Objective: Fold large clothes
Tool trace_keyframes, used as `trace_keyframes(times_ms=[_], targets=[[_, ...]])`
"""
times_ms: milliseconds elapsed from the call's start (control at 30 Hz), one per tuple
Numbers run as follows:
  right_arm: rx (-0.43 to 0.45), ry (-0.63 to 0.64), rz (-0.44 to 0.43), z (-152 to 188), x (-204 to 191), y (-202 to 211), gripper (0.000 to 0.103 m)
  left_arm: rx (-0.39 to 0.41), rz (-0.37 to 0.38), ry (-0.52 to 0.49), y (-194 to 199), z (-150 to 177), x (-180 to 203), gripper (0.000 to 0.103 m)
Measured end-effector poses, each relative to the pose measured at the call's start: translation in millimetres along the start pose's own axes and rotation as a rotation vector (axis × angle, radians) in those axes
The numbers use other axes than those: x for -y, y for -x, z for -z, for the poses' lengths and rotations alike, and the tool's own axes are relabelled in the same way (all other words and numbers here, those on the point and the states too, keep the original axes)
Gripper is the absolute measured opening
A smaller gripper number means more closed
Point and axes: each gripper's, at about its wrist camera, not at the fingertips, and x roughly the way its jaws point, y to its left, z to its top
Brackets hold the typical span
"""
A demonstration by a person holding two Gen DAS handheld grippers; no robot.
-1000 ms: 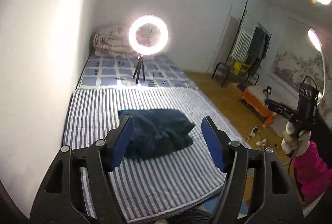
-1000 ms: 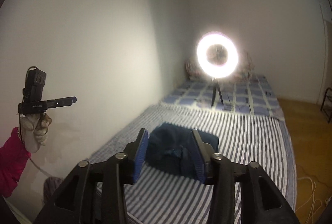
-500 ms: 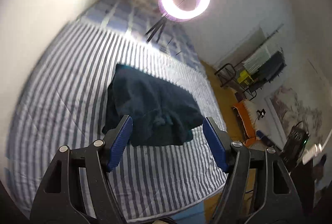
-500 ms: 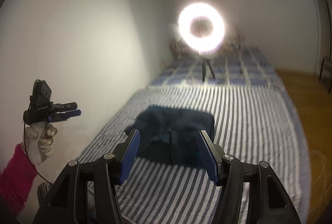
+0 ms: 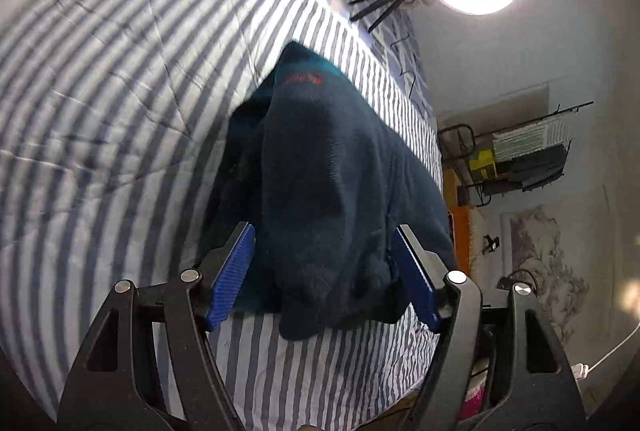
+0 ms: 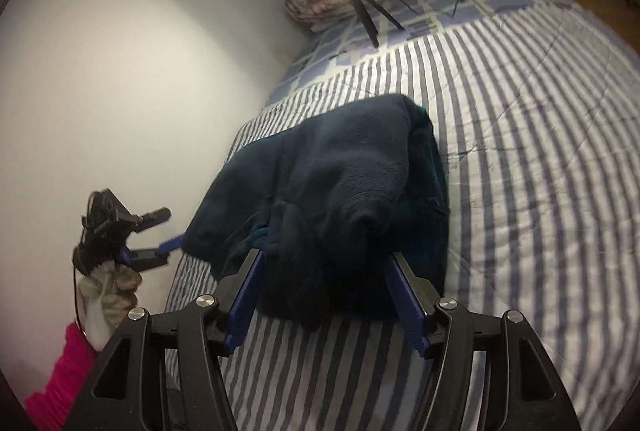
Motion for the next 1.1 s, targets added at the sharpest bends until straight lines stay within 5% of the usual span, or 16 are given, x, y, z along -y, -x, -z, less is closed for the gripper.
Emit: trace_keyframes(times_ms=[100,167,233,300,533,767,867,933,1100], targets=[[-0.029,-0.007,-0.003,-2.7,1.8,-20.8,0.065,-0.019,0.009,0.007,-17.9,-2.4,-3.5,0.064],[-0.047,-0.007,-0.001,-3.0,1.6,-31.0,0.060,-0.017,0.016,0.020,-22.2,-1.8,-5.8,0.030],[-0.076,-0.028,-0.023,-4.4,2.7,-39.0,0.022,-0.002,0.015,0.026,-22.5,-1.6,-7.2,0.011],[-0.091,-0.036,-0.025,-6.5,2.2,-41.4,0.008,0.018,0.005,-0.002,-15.7,1.3,-2.5,0.009],[-0.045,-0.033,-0.122,13.0,-15.2,0.1,0.005,0.030,-0.081,-0.194,14.9,27.0,28.0,0.007],[-0.139,-0.127,0.021,50.4,29.5,-56.7,0.005,-0.047,-0.235,-0.214,-33.4,45.1,-14.4,0.009],[-0.147,-0.064,0.036,47.2,13.7,-50.6,0.007,-0.024,-0.266,-0.262,-22.3,47.2,-1.1,0.017],[-0.153,-0.032,0.044,43.6,2.4,-34.5,0.020,-0.016,-0.301,-0.280,-9.9,51.2,5.8,0.027],[-0.093,0.170,0.095,38.4,-30.9,27.0,0.026,0.121,-0.311,-0.363,50.1,63.3,34.9,0.027]])
